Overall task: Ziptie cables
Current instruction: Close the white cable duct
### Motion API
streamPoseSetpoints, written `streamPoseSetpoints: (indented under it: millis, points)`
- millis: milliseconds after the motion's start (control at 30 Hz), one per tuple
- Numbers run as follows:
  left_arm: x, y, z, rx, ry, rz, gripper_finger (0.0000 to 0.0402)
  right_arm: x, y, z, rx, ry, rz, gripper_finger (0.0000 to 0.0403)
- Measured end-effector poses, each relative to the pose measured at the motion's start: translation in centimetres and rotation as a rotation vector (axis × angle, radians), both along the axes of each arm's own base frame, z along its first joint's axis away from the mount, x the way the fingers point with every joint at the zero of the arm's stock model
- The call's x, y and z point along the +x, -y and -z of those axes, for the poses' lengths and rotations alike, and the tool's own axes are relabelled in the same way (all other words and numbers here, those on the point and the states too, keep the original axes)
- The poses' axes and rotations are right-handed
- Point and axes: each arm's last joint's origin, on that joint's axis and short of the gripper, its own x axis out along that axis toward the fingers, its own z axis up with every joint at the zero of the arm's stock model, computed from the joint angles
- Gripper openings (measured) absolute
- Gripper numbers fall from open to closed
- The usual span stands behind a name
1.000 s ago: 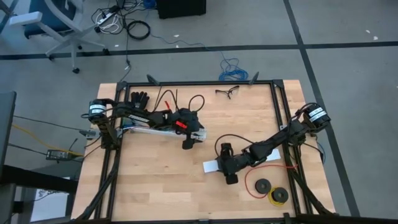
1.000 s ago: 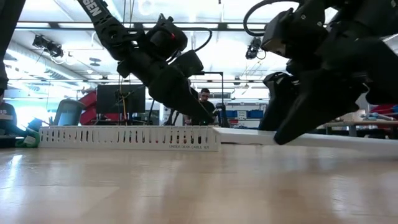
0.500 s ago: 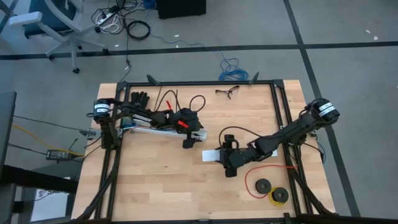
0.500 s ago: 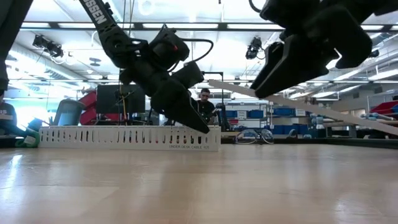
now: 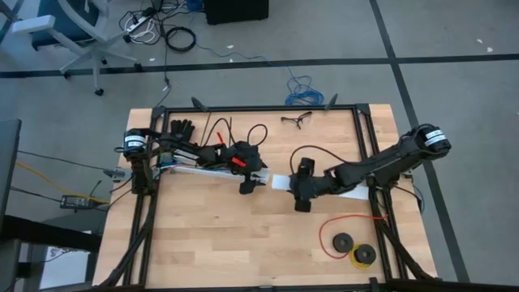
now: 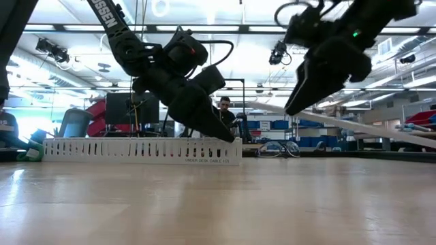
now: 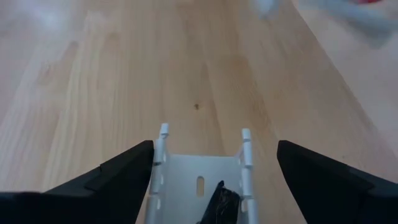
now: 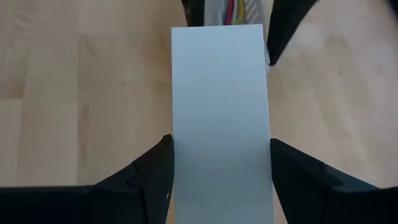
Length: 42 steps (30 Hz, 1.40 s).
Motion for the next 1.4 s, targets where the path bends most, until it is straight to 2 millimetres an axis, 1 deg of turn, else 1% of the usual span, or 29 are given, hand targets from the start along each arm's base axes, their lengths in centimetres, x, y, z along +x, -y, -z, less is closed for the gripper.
streamPoseSetpoints:
  millis: [133, 267, 367, 567, 767, 900, 1133, 1200, 1400]
  points:
    - [0.1, 0.0, 0.2, -0.013, -0.002, -0.009, 0.0351, 0.3, 1.2, 0.5, 0.048, 0.024, 0.001, 0.0226]
    - [0.1, 0.0, 0.7, -0.016, -0.018, -0.011, 0.0351, 0.3, 1.7, 0.6, 0.062, 0.080, -0.015, 0.0225]
    - [0.1, 0.0, 1.0, -0.018, -0.027, -0.012, 0.0351, 0.4, 2.0, 0.9, 0.070, 0.068, -0.022, 0.0226]
    - [0.1, -0.1, 1.0, -0.013, -0.024, -0.017, 0.0351, 0.8, 3.1, 1.6, 0.104, 0.042, -0.013, 0.0225]
    - [0.0, -0.1, 1.2, -0.011, -0.048, -0.024, 0.0351, 1.7, 4.2, 2.3, 0.133, 0.059, -0.004, 0.0227]
    - [0.0, -0.1, 1.2, -0.009, -0.051, -0.027, 0.0351, 1.9, 4.6, 2.3, 0.136, 0.072, 0.006, 0.0227]
    - [0.0, -0.1, 1.2, -0.004, -0.047, -0.029, 0.0348, 1.9, 4.7, 2.0, 0.126, 0.089, -0.005, 0.0227]
    - [0.0, -0.1, 1.2, -0.004, -0.047, -0.029, 0.0335, 1.9, 4.7, 2.0, 0.125, 0.088, -0.005, 0.0227]
    - [0.0, -0.1, 1.2, -0.004, -0.045, -0.029, 0.0266, 1.9, 4.7, 2.1, 0.125, 0.082, -0.005, 0.0227]
